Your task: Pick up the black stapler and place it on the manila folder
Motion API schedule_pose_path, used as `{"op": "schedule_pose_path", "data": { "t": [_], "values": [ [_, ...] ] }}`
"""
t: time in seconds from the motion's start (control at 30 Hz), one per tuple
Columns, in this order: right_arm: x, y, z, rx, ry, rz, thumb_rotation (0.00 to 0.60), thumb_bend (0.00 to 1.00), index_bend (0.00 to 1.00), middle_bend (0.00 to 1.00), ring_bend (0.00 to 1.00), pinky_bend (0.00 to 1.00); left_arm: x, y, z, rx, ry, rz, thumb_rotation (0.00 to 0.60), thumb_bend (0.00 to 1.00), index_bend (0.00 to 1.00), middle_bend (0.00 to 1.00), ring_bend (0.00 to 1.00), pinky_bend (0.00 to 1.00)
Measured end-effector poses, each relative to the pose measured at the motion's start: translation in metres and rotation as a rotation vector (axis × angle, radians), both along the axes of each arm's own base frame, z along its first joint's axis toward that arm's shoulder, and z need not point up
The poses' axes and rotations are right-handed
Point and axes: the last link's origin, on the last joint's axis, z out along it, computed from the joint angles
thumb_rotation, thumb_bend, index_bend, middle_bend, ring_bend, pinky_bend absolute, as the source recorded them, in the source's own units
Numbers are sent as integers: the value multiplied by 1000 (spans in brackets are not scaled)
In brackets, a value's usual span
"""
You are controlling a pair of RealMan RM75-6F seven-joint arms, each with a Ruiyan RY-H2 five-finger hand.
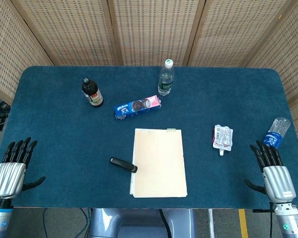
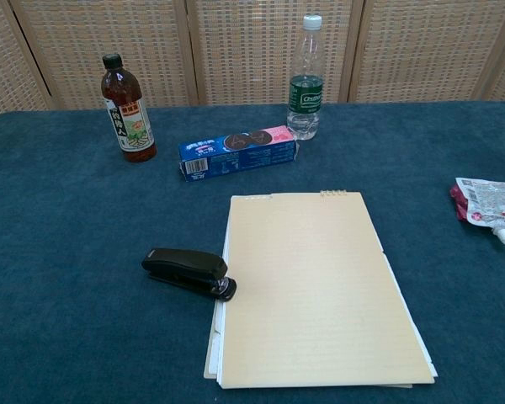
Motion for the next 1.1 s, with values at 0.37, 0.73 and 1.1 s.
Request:
{"op": "schedule_pose_path", "data": {
  "t": [0.37,0.73,1.1],
  "values": [
    [-1,1,2,-6,-1,-6,600,143,37,0,0,2,1,1,-2,-12,7,2,600,49,0,0,0,0],
    [-1,3,1,-5,12,-12,600,142,42,0,0,3,1,1,1,-13,1,7,600,51,0,0,0,0],
    [-3,2,0,-2,5,-29,600,141,53,0,0,3,10,10,-5,-41,4,-68,600,62,0,0,0,0]
  ]
}}
